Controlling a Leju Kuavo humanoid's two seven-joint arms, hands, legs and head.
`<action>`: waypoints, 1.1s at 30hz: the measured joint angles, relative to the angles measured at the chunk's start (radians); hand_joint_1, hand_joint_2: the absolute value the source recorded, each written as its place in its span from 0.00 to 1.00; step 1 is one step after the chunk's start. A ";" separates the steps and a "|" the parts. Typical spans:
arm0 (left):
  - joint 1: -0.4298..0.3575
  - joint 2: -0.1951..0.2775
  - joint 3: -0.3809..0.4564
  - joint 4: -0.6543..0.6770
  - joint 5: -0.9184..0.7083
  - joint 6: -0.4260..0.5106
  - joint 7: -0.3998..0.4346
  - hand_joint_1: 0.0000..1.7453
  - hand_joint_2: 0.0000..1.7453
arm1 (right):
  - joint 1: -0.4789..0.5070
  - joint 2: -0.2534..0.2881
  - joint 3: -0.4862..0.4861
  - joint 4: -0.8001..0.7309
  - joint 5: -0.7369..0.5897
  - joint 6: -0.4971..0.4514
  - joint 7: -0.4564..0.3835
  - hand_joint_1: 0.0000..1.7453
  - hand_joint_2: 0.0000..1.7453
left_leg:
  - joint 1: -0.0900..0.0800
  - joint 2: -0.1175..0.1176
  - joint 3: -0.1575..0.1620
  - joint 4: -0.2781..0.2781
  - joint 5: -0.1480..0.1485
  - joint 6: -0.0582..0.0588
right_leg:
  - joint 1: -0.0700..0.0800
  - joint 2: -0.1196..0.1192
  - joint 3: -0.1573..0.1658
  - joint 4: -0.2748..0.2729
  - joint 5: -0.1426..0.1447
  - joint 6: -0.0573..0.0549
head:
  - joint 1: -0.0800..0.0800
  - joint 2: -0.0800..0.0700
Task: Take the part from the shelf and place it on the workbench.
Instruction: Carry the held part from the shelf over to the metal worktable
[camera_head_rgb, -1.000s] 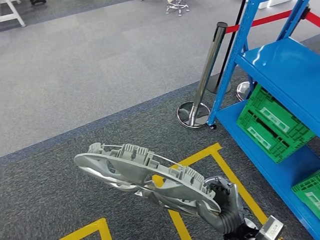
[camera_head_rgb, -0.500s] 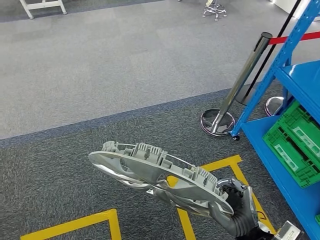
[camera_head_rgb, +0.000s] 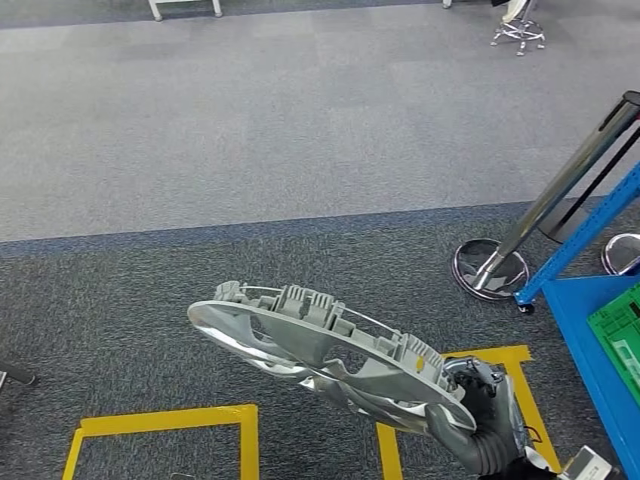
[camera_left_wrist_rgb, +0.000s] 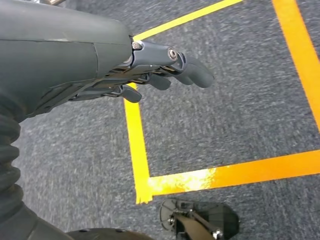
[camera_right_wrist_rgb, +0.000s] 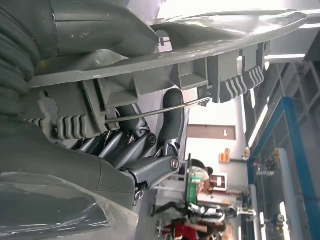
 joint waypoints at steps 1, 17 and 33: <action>0.000 0.001 0.000 0.002 -0.002 0.000 0.000 0.00 1.00 | 0.000 0.000 -0.002 -0.001 0.000 0.002 0.000 1.00 1.00 | -0.001 0.024 -0.010 0.022 -0.015 -0.005 | -0.001 -0.014 0.003 -0.004 0.002 -0.005 | -0.002 0.000; 0.017 0.047 0.083 0.011 0.085 -0.011 0.008 0.00 1.00 | -0.099 -0.022 0.217 0.049 0.009 -0.085 0.000 1.00 1.00 | 0.006 0.125 0.022 -0.021 -0.003 0.019 | 0.000 -0.112 0.009 0.049 -0.068 0.031 | -0.002 0.000; 0.024 0.042 0.100 0.015 0.055 -0.011 -0.008 0.00 1.00 | -0.110 -0.049 0.254 0.064 0.013 -0.136 0.000 1.00 1.00 | 0.002 0.060 -0.029 0.084 -0.063 -0.015 | -0.001 -0.042 0.003 -0.014 0.010 -0.012 | -0.003 0.000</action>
